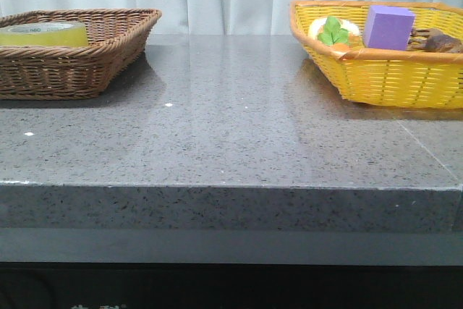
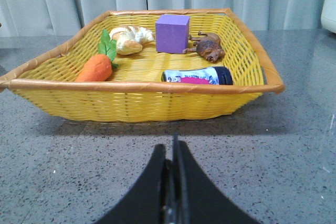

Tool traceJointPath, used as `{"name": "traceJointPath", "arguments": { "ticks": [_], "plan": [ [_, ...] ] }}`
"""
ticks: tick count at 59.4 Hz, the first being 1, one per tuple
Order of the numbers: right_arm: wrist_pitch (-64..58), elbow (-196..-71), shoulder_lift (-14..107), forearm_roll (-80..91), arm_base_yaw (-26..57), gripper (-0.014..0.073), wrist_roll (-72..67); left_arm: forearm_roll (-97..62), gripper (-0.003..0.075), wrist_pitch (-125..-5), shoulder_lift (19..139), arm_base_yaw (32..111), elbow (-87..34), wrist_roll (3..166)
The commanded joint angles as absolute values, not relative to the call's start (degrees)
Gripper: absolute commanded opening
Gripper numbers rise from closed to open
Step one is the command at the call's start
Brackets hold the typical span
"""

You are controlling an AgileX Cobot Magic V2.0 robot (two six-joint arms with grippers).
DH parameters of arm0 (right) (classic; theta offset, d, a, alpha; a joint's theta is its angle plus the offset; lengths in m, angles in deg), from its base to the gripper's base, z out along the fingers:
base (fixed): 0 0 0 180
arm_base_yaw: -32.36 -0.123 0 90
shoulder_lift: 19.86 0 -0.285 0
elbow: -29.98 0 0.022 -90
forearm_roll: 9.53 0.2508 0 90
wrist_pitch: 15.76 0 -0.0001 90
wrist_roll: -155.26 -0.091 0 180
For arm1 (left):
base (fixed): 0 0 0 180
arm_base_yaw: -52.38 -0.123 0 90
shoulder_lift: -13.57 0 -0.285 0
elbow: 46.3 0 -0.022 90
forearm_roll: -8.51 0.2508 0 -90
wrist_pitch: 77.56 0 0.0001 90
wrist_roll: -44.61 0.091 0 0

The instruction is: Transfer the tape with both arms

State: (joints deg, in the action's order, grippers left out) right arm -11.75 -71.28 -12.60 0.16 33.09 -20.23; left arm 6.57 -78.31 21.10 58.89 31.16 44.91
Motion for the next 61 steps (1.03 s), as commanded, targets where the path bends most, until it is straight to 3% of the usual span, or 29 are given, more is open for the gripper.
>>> {"name": "traceJointPath", "arguments": {
  "ticks": [1, 13, 61],
  "plan": [
    [-16.8, -71.6, -14.0, 0.2, 33.5, -0.0067, -20.5, 6.1, -0.0020, -83.1, 20.1, 59.3, 31.5, 44.9],
    [-17.9, -71.6, -14.0, -6.4, 33.5, -0.0067, -29.4, 6.1, -0.0020, -83.1, 20.1, 59.3, 31.5, 44.9],
    [-17.9, -71.6, -14.0, -8.0, 33.5, -0.0067, -29.4, 6.1, -0.0020, -83.1, 20.1, 59.3, 31.5, 44.9]
  ]
}}
